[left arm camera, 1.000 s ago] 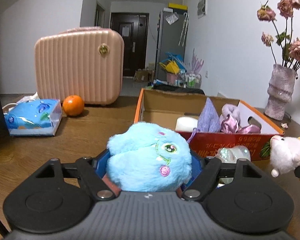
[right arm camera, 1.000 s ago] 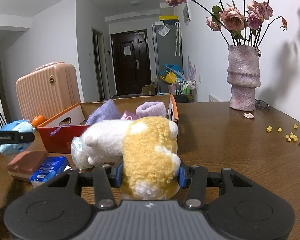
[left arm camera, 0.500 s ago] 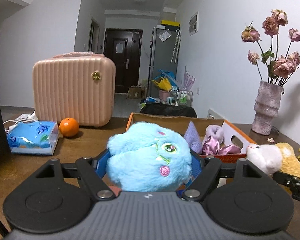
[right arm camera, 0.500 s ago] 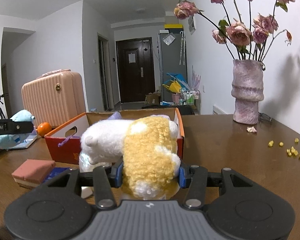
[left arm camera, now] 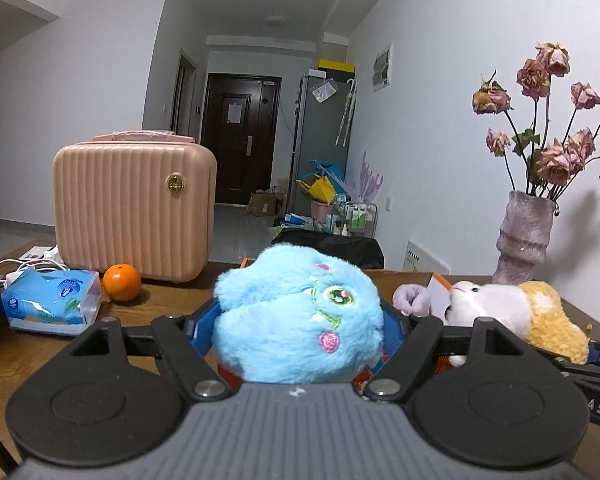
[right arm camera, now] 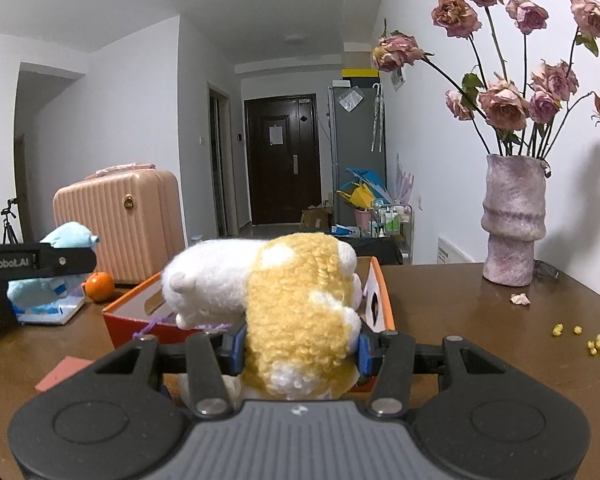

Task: Organize soft objects
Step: 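Carry the plush lamb and blue fluffy plush over the cardboard box with both tools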

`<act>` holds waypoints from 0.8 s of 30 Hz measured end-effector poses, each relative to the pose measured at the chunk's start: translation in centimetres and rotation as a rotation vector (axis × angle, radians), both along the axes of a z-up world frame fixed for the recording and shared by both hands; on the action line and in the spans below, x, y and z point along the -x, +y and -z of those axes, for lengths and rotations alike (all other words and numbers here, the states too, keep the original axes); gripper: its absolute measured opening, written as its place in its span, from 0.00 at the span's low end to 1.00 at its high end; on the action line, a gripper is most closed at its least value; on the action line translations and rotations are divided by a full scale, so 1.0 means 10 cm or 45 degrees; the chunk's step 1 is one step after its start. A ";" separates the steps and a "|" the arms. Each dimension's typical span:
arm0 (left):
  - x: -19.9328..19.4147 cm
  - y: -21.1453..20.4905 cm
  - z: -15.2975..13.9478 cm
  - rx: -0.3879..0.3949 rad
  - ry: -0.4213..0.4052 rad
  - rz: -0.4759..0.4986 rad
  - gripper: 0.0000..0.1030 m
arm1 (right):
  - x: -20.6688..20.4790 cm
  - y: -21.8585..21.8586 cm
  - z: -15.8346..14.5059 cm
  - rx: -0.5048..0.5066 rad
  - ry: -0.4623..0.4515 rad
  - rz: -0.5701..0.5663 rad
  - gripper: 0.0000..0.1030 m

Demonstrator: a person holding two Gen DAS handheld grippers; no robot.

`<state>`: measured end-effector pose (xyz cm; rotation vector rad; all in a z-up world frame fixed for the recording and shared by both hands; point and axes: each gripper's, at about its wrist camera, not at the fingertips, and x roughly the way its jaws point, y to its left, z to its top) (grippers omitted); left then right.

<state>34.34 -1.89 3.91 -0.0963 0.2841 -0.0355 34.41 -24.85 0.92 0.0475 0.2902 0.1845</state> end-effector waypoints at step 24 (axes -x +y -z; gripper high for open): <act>-0.61 -0.19 -0.03 -0.020 -0.017 -0.050 0.75 | -0.73 0.17 0.00 -0.042 -0.010 0.014 0.47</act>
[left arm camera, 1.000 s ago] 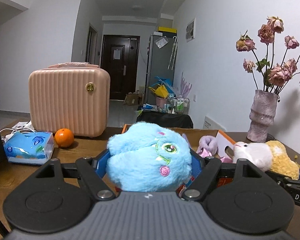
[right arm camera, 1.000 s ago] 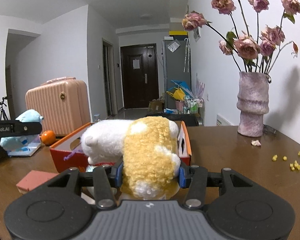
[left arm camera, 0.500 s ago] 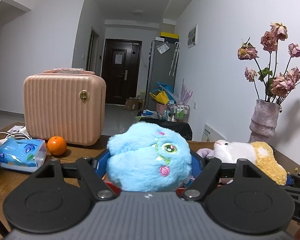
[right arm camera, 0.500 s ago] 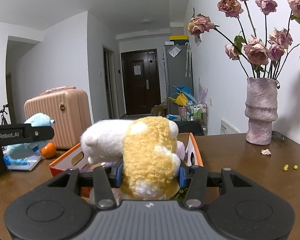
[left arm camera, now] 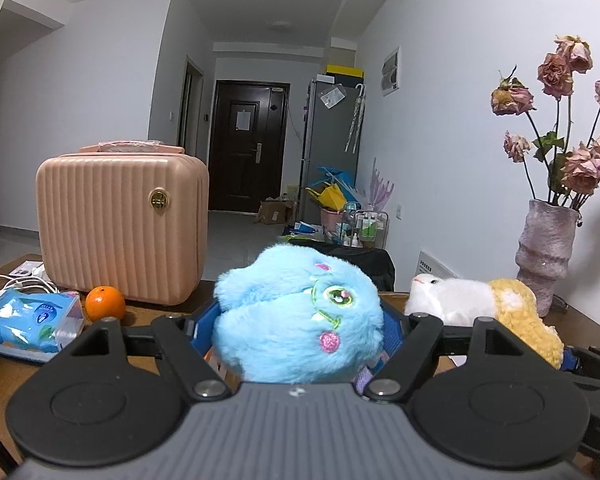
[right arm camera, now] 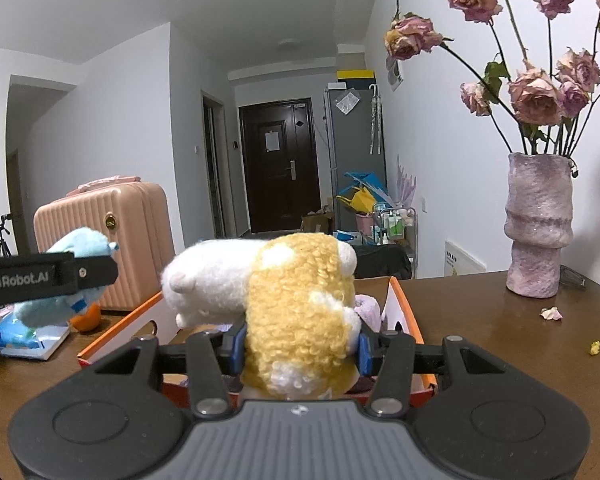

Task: Organize soft objects
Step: 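Carry the plush lamb and blue fluffy plush over the cardboard box with both tools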

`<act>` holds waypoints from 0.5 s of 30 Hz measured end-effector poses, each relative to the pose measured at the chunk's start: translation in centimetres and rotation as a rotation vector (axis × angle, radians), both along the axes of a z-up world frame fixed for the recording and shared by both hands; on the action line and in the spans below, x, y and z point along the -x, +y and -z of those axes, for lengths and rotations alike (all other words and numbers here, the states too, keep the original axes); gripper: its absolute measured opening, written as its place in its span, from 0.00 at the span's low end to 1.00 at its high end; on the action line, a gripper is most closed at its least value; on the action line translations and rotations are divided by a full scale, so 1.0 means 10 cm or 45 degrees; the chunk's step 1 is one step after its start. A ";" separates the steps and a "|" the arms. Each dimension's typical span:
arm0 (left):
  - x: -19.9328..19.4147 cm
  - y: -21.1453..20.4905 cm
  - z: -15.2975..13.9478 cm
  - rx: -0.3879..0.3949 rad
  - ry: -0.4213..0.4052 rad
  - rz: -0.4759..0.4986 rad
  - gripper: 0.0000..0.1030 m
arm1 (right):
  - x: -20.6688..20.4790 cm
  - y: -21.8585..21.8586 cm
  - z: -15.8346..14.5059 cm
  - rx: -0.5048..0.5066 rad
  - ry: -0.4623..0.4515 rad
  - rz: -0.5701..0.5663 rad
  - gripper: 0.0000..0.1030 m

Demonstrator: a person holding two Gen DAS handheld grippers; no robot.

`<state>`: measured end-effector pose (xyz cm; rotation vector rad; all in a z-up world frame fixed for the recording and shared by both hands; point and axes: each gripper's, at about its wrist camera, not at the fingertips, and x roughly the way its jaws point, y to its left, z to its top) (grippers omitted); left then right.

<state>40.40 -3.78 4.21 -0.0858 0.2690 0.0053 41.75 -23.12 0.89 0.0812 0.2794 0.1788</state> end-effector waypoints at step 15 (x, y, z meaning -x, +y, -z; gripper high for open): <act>-0.46 -0.02 0.09 -0.021 0.024 -0.010 0.75 | -0.47 0.03 0.09 0.005 0.028 0.017 0.47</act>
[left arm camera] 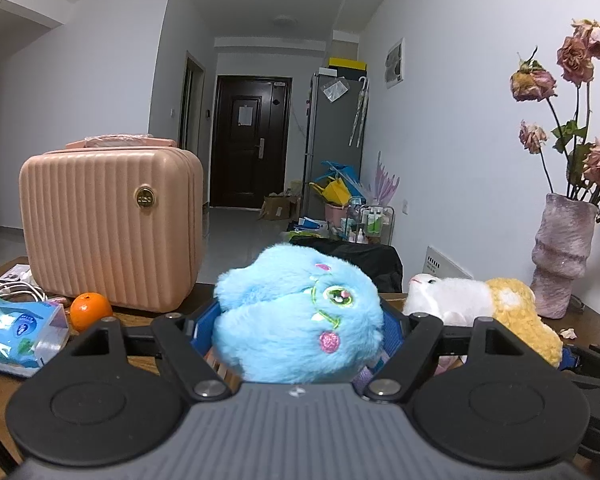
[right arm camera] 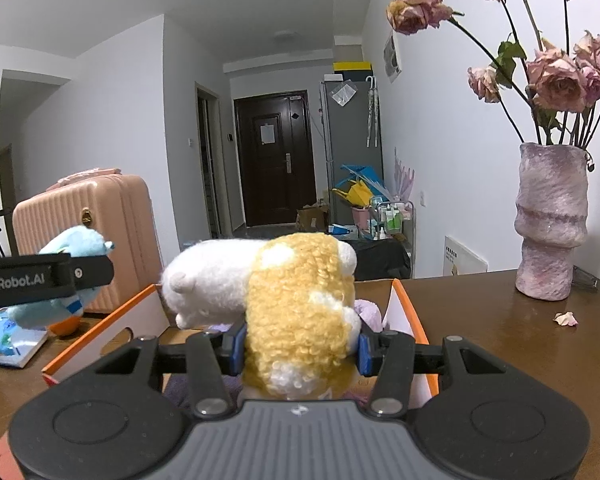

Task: Organize soft objects
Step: 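Carry the plush lamb and blue fluffy plush over the cardboard box with both tools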

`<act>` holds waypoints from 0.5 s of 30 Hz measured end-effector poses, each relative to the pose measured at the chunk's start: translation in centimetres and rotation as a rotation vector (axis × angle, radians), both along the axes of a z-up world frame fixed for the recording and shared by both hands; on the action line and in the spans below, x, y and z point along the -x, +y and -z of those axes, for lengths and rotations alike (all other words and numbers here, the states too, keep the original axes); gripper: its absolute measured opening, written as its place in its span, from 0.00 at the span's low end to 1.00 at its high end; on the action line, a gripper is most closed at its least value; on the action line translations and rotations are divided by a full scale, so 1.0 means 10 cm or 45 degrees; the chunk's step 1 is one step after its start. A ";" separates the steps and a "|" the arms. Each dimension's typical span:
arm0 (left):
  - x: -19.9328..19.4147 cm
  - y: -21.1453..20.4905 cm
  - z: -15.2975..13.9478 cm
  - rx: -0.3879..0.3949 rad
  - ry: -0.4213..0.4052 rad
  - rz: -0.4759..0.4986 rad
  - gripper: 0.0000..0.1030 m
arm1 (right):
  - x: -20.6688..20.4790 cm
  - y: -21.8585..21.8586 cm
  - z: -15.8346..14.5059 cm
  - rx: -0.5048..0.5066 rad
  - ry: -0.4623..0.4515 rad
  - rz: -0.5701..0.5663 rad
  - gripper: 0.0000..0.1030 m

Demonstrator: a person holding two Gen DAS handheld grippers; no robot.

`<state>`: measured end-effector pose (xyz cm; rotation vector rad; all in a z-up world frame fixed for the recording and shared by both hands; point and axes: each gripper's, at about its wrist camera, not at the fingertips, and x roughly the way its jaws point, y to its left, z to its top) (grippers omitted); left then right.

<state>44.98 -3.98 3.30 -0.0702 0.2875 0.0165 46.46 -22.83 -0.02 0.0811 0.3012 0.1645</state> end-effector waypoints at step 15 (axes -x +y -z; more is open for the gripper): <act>-0.45 0.01 0.13 -0.045 0.044 -0.009 0.75 | -0.38 0.07 0.09 0.037 0.011 0.000 0.47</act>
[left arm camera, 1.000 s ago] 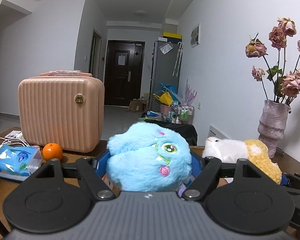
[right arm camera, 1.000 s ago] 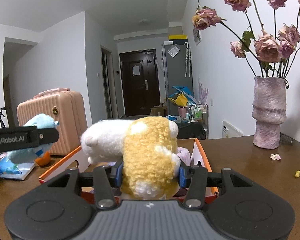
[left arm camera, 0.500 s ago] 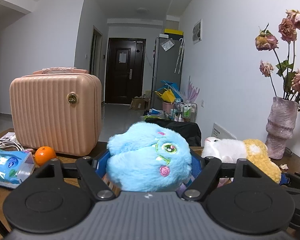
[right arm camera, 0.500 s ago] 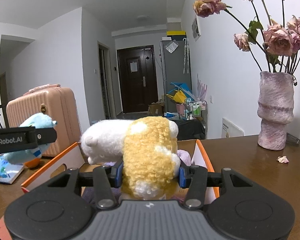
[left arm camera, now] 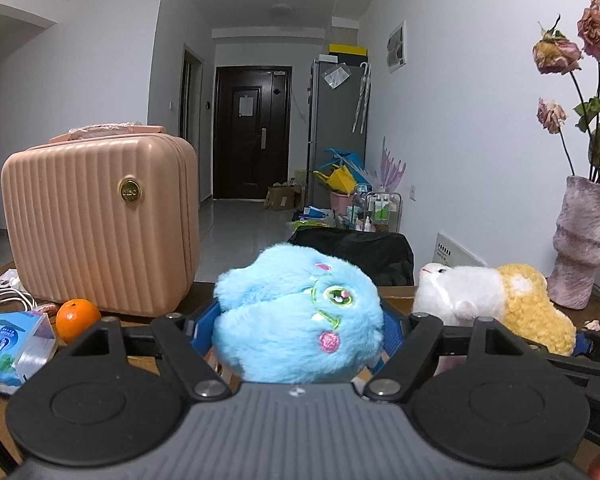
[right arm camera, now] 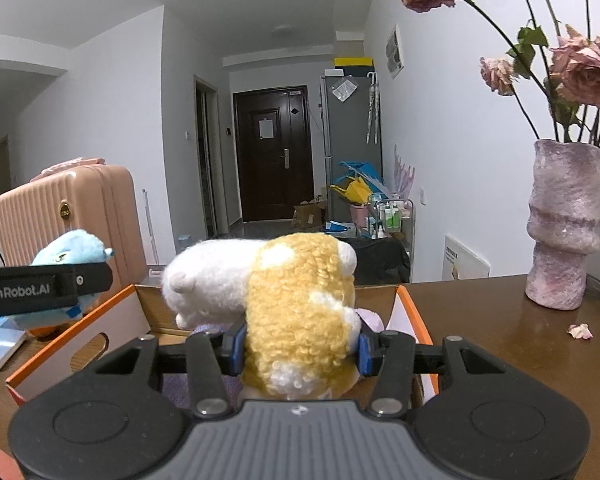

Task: Organize soft objects
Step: 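Carry the plush lamb and blue fluffy plush over the cardboard box with both tools, then open both tools to drop the plush lamb and blue plush into the box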

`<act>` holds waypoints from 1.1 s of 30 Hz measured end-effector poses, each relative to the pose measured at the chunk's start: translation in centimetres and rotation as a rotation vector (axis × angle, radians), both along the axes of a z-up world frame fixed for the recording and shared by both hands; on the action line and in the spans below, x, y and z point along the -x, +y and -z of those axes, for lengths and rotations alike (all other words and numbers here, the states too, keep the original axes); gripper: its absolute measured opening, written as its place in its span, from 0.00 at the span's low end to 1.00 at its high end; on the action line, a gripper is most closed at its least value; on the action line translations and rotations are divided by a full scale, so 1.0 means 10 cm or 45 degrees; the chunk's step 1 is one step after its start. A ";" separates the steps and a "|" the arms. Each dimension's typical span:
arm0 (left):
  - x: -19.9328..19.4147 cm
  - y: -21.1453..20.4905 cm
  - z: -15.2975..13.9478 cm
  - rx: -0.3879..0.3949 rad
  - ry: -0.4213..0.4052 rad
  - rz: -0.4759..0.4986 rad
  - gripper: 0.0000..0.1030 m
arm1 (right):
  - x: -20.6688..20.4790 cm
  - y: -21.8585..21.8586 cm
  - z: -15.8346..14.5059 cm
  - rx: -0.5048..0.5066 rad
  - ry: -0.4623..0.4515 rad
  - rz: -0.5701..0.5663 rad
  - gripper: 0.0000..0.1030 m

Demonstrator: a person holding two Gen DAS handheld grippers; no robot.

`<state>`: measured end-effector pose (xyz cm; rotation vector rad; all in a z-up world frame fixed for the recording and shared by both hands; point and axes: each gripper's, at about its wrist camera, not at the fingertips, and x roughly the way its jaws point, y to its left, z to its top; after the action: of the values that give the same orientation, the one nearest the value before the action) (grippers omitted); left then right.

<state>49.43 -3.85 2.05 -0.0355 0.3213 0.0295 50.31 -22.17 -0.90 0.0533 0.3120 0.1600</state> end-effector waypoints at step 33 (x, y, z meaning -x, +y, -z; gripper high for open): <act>-0.18 0.13 0.09 0.014 0.061 -0.065 1.00 | -0.16 -0.13 0.03 -0.024 0.017 0.067 0.99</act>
<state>51.27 -2.54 1.14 -0.0540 0.3687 0.0790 51.95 -23.45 -1.23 0.0817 0.3224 0.1102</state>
